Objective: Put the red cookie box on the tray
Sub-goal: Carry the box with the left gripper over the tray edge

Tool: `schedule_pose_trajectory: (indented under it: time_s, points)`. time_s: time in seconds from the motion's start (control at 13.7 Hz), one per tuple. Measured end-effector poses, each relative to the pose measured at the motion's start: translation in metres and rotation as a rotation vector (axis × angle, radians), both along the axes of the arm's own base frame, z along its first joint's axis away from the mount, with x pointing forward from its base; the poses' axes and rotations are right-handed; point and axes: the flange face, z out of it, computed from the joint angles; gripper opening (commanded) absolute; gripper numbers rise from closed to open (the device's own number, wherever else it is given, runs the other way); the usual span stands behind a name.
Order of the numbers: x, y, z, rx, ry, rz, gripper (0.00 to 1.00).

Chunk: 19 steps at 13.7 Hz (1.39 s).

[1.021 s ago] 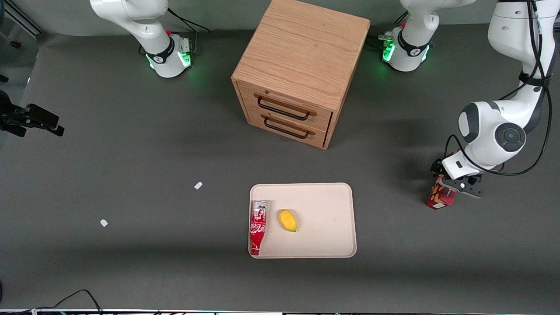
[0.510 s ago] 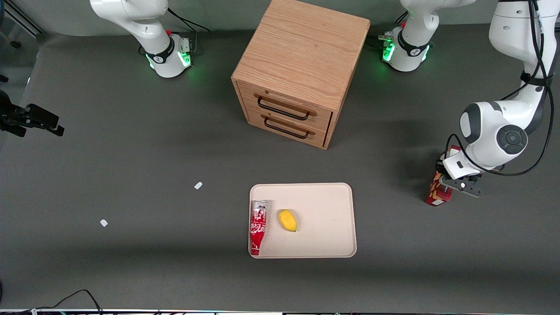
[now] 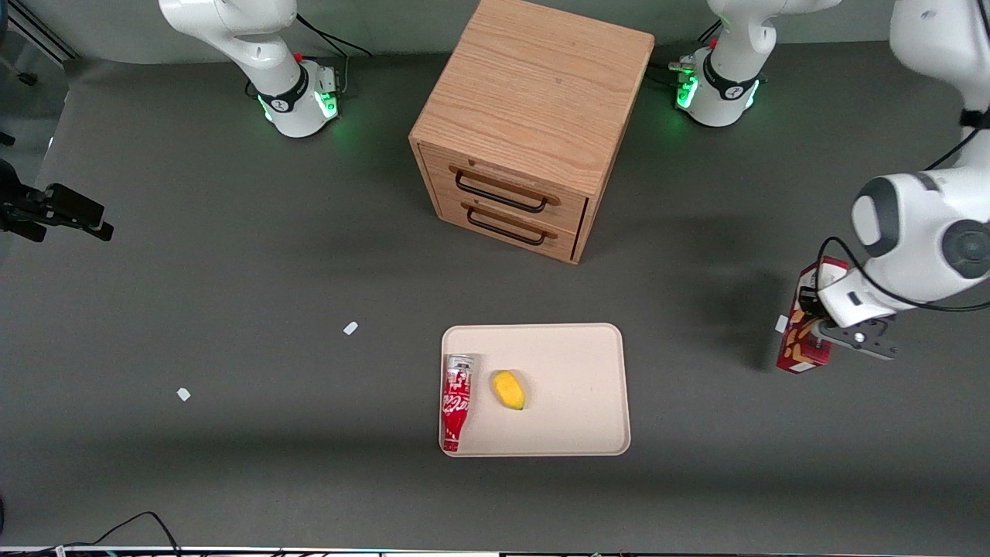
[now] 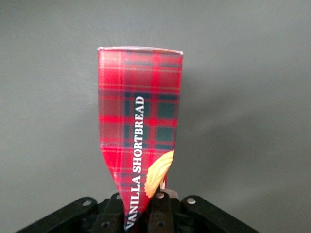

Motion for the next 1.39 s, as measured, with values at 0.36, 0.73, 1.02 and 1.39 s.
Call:
schedule_pose_trajectory:
  time_s: [0.36, 0.73, 1.02, 1.39]
  points:
    - [0.024, -0.041, 0.162, -0.013, 0.017, 0.145, 0.00]
    - [0.031, -0.157, 0.178, -0.047, 0.016, 0.240, 0.00]
    - [0.043, -0.245, 0.125, -0.050, -0.017, 0.317, 0.00]
    - [0.061, -0.308, 0.030, -0.097, -0.048, 0.319, 0.00]
